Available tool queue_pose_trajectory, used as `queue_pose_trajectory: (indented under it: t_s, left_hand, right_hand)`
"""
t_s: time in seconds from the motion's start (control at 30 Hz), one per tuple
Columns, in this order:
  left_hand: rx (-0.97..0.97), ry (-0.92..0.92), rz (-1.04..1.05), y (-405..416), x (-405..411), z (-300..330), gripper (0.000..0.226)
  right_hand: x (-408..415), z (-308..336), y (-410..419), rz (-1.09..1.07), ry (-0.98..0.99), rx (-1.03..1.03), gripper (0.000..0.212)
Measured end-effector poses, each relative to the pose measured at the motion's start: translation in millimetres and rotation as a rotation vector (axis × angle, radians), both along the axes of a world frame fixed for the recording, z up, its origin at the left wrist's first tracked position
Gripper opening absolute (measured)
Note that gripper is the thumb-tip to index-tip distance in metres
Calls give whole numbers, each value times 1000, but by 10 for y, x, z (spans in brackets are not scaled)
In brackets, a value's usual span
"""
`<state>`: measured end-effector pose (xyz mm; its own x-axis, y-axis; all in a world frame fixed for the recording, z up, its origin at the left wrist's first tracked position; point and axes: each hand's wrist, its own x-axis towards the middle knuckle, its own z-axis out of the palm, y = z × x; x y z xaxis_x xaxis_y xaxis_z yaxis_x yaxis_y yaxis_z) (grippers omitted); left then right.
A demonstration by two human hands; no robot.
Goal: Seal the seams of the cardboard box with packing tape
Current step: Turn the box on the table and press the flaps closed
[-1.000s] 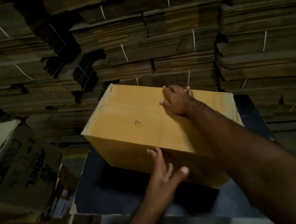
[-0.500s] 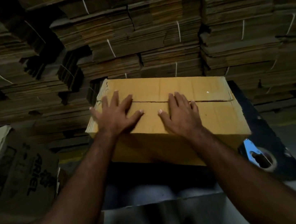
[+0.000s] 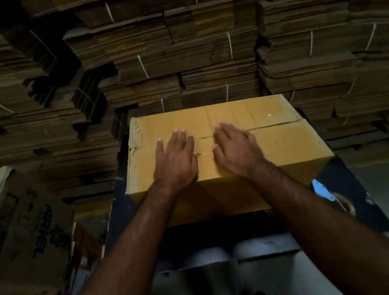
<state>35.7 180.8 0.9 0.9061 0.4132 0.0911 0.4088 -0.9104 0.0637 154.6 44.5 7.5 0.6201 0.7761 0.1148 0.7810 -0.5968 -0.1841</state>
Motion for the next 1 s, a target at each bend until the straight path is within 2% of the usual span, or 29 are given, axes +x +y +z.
queue_pose_trajectory:
  t_s: [0.07,0.2,0.33,0.47,0.6,0.77,1.0]
  left_hand:
    - [-38,-4,-60,-38,67,-34,55]
    - [-68,33,83,11,47,-85,62]
    - [-76,53,209,227,-141,-91,71]
    - [-116,34,225,421,-223,-79,71]
    - [-123,41,201,533,-121,-54,71]
    - [-69,112,457,544,-42,-41,81]
    - [-84,153,420,595,119,-6,82]
  right_hand:
    - [-122,-14,118,60,50,-36,57]
    - [-77,-61,131,57,125,-123,63]
    - [282,-81,-208,14,147,-144,64]
    - [801,-134,-676,-119,130,-161,65]
    - [1163,-156,-1058,-242,106,-149,65]
    - [1212,-176,-1104,-232,137,-107,65]
    - [1363,-151,-1028,-288,181,-55,67]
